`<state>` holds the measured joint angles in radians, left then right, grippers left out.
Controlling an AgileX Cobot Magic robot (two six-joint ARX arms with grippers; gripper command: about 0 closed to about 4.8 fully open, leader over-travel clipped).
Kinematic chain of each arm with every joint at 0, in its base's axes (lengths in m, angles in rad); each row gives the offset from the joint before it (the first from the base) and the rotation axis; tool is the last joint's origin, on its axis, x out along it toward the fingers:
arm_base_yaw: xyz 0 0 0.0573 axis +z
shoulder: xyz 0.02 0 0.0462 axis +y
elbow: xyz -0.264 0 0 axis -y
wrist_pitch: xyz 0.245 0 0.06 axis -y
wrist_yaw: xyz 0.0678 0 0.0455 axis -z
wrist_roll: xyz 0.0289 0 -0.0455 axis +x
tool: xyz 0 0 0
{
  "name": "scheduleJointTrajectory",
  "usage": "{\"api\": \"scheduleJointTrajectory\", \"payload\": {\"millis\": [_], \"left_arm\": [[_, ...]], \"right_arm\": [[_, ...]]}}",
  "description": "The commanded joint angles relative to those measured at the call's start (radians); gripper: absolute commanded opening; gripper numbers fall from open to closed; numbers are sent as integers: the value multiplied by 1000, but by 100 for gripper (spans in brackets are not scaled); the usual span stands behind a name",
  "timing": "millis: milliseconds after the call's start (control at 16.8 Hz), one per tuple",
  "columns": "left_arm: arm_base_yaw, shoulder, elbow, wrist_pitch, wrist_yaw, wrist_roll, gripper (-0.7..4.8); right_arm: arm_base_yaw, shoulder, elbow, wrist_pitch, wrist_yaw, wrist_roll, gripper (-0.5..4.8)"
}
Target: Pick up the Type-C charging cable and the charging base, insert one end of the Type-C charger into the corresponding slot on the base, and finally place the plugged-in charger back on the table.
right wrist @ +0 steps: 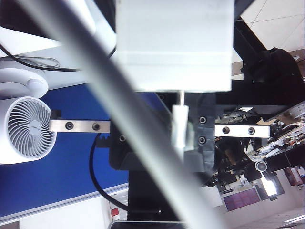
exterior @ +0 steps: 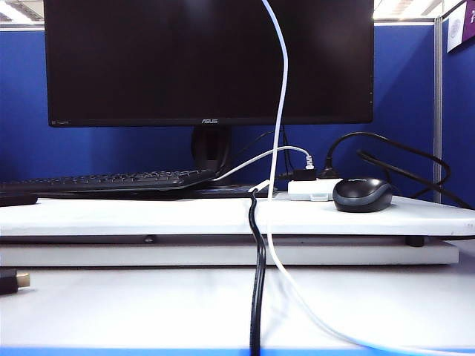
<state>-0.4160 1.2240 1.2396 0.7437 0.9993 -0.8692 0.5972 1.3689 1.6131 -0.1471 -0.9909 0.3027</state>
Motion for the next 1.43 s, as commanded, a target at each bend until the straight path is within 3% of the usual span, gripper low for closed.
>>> {"api": "scheduleJointTrajectory", "payload": {"millis": [59, 356, 594, 713, 772, 891, 1069, 1128, 1247, 1425], "left_arm": [[-8, 4, -6, -27, 52, 5, -5], [-26, 4, -6, -33, 65, 21, -6], [-26, 4, -6, -72, 168, 31, -6], [-26, 4, -6, -90, 168, 31, -6], [-26, 4, -6, -140, 184, 31, -6], [-26, 4, -6, -164, 216, 31, -6], [-26, 4, -6, -182, 259, 16, -6], [-26, 4, -6, -185, 257, 16, -6], [-26, 4, -6, -216, 186, 24, -6], [-26, 4, -6, -287, 183, 78, -5]], "right_arm": [[3, -9, 13, 73, 31, 11, -5], [3, -9, 13, 76, 48, 17, -5], [2, -9, 13, 100, 25, 50, -5], [3, -10, 13, 132, 16, 26, -5], [2, -8, 13, 145, 78, 150, -5], [1, -10, 13, 162, 23, 116, -5], [-2, -11, 13, 167, 42, 157, -5], [-2, -15, 13, 167, 43, 123, -5], [2, -18, 13, 168, 201, 89, -5], [2, -18, 13, 190, 193, 143, -5]]}}
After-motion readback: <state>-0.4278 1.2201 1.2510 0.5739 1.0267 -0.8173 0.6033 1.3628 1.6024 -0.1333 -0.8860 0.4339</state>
